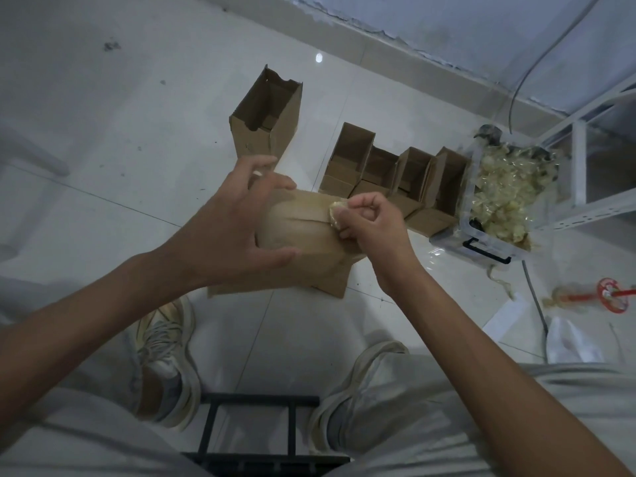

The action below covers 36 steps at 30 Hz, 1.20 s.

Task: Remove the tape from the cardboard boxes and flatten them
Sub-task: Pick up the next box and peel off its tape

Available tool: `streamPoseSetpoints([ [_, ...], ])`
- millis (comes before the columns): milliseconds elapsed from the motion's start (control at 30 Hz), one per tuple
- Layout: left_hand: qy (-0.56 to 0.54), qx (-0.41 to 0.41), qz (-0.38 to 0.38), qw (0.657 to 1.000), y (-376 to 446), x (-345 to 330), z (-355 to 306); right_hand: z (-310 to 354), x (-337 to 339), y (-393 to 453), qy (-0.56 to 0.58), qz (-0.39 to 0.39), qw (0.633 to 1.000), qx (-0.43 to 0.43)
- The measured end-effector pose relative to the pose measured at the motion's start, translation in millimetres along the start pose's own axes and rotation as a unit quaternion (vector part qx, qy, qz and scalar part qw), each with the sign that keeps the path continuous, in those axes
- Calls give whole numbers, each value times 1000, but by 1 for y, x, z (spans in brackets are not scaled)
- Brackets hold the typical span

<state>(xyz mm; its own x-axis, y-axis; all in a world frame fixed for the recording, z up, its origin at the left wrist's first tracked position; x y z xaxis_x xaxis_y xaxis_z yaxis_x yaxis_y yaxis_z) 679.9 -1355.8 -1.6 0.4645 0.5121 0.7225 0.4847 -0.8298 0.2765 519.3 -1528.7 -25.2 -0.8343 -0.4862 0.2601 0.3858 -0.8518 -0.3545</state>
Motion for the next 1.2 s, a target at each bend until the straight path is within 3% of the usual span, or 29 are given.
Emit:
streamPoseSetpoints([
  [133, 97, -20, 90, 991, -2, -8, 5, -5, 0, 3, -8, 26, 999, -29],
  [233, 208, -52, 149, 965, -1, -14, 6, -15, -5, 0, -4, 45, 998, -38],
  [367, 329, -102, 146, 927, -2, -20, 4, -15, -8, -2, 33, 69, 996, -52],
  [500, 271, -81, 122, 951, -1, -19, 4, -9, -5, 0, 20, 62, 997, -33],
  [600, 256, -83, 94, 958, 2, -14, 1, -4, -1, 6, -135, -20, 985, 104],
  [700, 260, -83, 81, 959, 1, -11, -3, 0, -3, 4, -309, -83, 900, 297],
  [800, 265, -80, 79, 958, -1, -14, -5, -3, -11, -3, -366, -68, 843, 389],
  [867, 264, -77, 75, 959, 1, -13, -6, -5, -15, -6, -336, -48, 857, 389],
  [1000, 248, -63, 61, 965, 4, -11, -5, -2, -15, 0, -178, -48, 953, 242],
  [1100, 248, -64, 60, 965, 3, -12, -5, -6, -11, 9, -240, -83, 942, 221],
  [1200, 256, -72, 77, 961, 1, -16, -3, -8, -11, 8, -259, -46, 947, 182],
])
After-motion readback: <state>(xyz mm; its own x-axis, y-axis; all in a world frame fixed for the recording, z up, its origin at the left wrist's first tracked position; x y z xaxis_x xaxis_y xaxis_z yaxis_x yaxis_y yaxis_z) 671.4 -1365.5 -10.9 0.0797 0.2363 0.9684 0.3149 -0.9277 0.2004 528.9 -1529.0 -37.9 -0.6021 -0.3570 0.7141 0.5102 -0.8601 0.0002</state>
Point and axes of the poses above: each hand's wrist, its own y-axis towards the middle knuckle, its own x-axis out of the back of the hand, z = x × y, the point moved 2 cm from there along y, towards the middle knuckle, and after that the axes turned 15 degrees about -z, right-handed, at the moved point
